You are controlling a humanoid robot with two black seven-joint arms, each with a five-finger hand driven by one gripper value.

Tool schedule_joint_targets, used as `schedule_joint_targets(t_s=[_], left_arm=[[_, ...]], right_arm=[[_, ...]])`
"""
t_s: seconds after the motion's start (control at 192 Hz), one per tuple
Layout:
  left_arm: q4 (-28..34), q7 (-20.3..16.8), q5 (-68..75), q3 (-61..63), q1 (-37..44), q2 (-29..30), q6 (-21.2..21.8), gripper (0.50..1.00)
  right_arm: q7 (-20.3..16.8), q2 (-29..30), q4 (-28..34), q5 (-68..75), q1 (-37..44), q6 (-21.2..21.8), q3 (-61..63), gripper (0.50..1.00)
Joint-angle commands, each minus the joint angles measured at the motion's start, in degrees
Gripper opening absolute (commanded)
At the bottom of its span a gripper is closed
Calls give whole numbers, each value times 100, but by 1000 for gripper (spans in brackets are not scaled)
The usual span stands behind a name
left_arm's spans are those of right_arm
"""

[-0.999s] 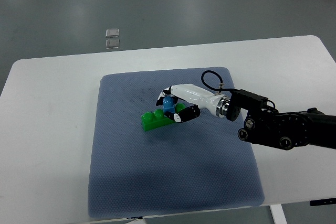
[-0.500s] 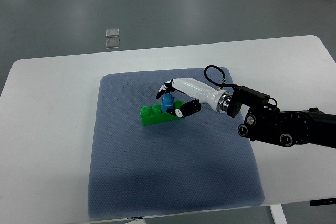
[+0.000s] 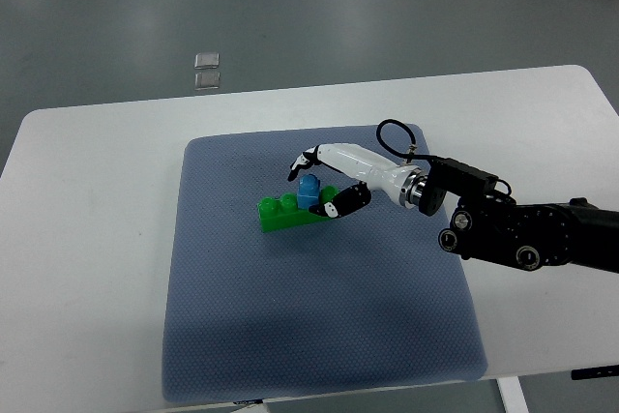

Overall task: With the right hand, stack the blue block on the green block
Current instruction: 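Open the right hand and withdraw it from the stacked blocks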

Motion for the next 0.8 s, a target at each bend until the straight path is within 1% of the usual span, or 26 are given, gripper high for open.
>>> schedule_joint_targets(t_s=[0.0, 0.078, 0.229, 0.453, 0.489, 0.526, 0.573, 0.682, 0.796], left_arm=[[-8, -1, 0, 0, 1, 0, 2, 1000], [1, -1, 0, 0, 1, 0, -7, 1000], [-8, -1, 0, 0, 1, 0, 2, 1000], [1, -1, 0, 0, 1, 0, 2, 1000], [1, -1, 0, 0, 1, 0, 2, 1000], [1, -1, 0, 0, 1, 0, 2, 1000], [1, -1, 0, 0, 1, 0, -7, 1000], [-8, -1, 0, 0, 1, 0, 2, 1000], [1, 8, 0, 0, 1, 0, 2, 1000]], right_arm=[[-12, -41, 50, 26, 46, 25, 1, 795], [-20, -76, 68, 34, 81, 43, 10, 797], [-47, -164, 165, 61, 107, 60, 10, 821], [-64, -305, 332, 149, 160, 60, 10, 829], [-73, -340, 384, 210, 160, 69, 36, 842], [-73, -366, 411, 254, 160, 69, 98, 844], [-82, -410, 419, 289, 160, 113, 177, 844], [-82, -594, 498, 316, 160, 403, 431, 844], [-82, -753, 525, 325, 151, 535, 739, 844]])
